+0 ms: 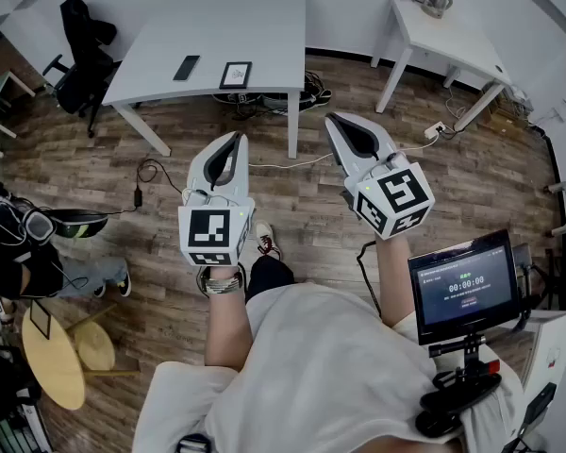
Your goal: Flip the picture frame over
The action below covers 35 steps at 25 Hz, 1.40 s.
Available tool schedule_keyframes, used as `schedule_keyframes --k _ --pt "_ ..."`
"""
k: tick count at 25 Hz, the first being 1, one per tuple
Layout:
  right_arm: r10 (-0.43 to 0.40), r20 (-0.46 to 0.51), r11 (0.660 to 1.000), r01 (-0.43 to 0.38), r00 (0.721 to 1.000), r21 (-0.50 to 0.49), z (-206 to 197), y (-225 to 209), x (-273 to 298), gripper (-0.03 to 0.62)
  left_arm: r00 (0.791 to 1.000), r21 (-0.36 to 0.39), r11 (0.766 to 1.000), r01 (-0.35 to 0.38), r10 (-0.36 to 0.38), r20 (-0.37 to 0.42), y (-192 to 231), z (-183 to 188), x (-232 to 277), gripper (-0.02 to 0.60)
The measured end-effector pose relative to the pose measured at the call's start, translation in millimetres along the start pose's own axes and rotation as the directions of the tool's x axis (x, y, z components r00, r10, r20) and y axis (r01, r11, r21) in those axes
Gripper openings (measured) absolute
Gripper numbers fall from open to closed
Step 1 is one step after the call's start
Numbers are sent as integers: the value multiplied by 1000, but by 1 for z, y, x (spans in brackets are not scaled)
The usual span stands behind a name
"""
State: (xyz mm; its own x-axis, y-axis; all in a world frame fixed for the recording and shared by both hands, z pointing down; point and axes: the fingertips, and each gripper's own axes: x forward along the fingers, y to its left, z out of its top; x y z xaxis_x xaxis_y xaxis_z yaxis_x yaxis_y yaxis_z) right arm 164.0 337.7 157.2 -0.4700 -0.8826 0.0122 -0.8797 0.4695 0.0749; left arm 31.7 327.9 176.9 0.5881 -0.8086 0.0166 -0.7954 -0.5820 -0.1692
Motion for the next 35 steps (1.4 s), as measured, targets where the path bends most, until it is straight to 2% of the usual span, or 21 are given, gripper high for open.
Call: schedule_keyframes --k 4,8,12,15,27,32,35 --pt "-9 20 1000 9 1000 1 5 -2 3 2 1000 -3 1000 0 0 -1 8 2 4 3" --pt "-10 9 999 10 1000 -50 -3 -11 20 2 1000 -6 1000 0 0 -17 18 -11 24 3" --pt "-6 -27 998 4 1000 -65 -20 -33 73 2 998 -22 1000 9 -10 -66 53 -43 72 3" --pt "30 -55 997 -34 998 -64 -32 -40 107 3 997 -32 999 2 -5 -81 77 -57 94 3" --pt "57 -143 996 -67 988 -66 -54 -62 246 3 993 -39 999 -6 1 -121 183 -87 172 3" --pt "69 -184 994 -83 981 -69 -65 -67 295 26 988 2 1000 -29 29 -150 225 -95 195 3" --pt "82 -203 993 -98 976 -66 -72 -63 324 40 987 2 999 -45 45 -157 251 -102 201 3"
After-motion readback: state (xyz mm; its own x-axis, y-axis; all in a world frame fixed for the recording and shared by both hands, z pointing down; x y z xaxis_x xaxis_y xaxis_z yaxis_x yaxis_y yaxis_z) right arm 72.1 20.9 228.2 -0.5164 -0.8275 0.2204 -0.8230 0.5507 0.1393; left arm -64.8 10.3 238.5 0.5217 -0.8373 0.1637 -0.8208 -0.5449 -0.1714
